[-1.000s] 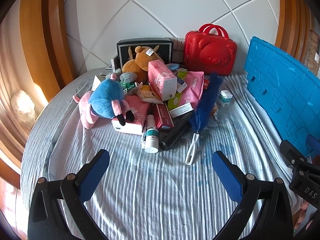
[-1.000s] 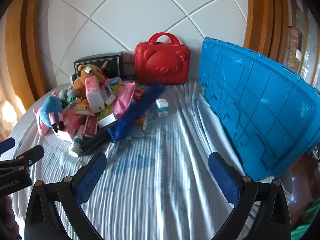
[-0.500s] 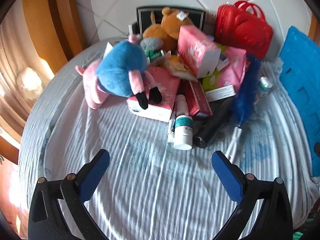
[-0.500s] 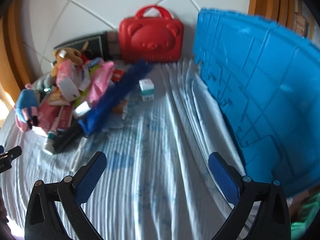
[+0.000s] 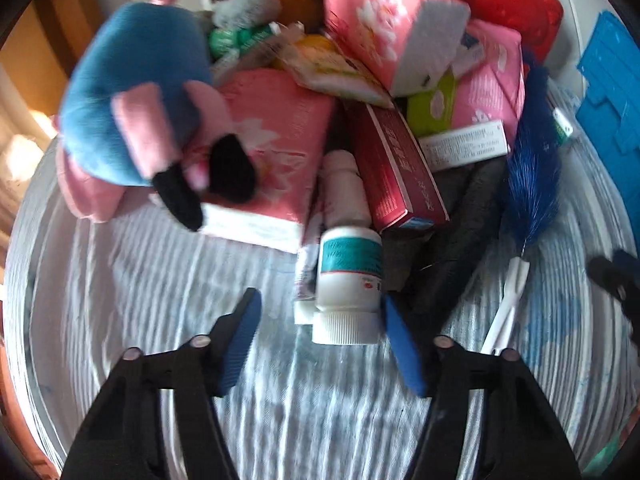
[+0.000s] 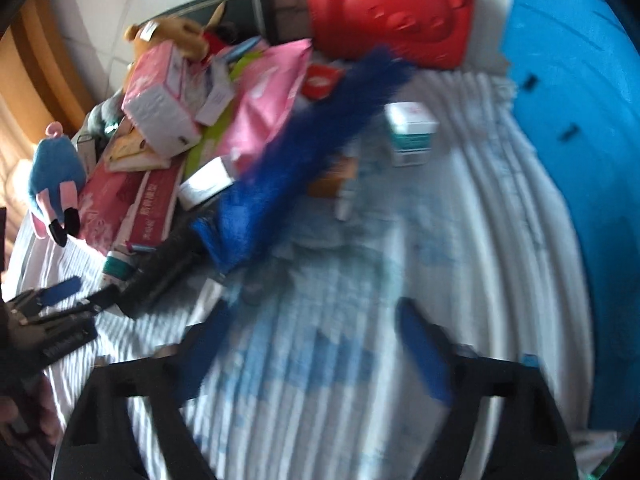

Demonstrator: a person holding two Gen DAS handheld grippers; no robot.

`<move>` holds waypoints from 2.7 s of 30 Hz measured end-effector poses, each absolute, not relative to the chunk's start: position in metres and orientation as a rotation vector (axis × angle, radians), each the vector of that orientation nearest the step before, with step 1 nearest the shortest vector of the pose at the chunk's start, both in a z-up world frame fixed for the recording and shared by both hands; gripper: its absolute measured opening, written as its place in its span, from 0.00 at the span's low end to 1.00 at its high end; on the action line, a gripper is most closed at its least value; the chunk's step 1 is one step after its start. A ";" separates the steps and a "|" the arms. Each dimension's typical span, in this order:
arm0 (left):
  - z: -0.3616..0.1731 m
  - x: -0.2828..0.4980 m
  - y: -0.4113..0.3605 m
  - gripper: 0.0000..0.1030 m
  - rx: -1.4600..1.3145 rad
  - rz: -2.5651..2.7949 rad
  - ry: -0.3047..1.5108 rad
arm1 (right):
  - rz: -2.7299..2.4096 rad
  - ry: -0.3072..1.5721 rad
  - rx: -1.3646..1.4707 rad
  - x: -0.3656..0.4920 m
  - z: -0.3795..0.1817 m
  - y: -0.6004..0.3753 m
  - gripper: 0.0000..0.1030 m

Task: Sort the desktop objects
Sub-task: 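Grasp the white medicine bottle with the left tool while the right tool grasps the blue duster, then carry bottle and duster into the blue bin and open both tools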

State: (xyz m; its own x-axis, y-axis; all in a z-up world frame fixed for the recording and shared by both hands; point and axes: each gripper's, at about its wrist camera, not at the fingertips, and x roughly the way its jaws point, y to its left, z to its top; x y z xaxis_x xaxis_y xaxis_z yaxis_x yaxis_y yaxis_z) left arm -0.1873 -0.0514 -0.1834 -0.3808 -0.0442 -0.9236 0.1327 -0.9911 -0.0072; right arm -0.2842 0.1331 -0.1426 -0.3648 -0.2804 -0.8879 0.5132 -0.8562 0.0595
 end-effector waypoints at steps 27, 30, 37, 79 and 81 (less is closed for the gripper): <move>-0.114 -0.161 -0.031 0.42 1.380 -2.560 0.142 | -2.195 0.276 1.294 -0.289 -0.115 0.126 0.12; -0.086 -0.168 -0.035 0.42 1.311 -2.608 0.133 | -2.243 0.247 1.218 -0.274 -0.095 0.142 0.11; -0.022 -0.152 -0.013 0.42 1.148 -2.630 0.113 | -2.349 0.231 1.013 -0.240 -0.038 0.172 0.10; 0.151 -0.362 0.458 0.32 1.218 -2.989 -0.046 | -2.618 0.601 1.039 -0.378 0.103 0.565 0.10; 0.145 -0.368 0.464 0.32 1.247 -2.965 -0.052 | -2.625 0.603 1.055 -0.388 0.100 0.576 0.10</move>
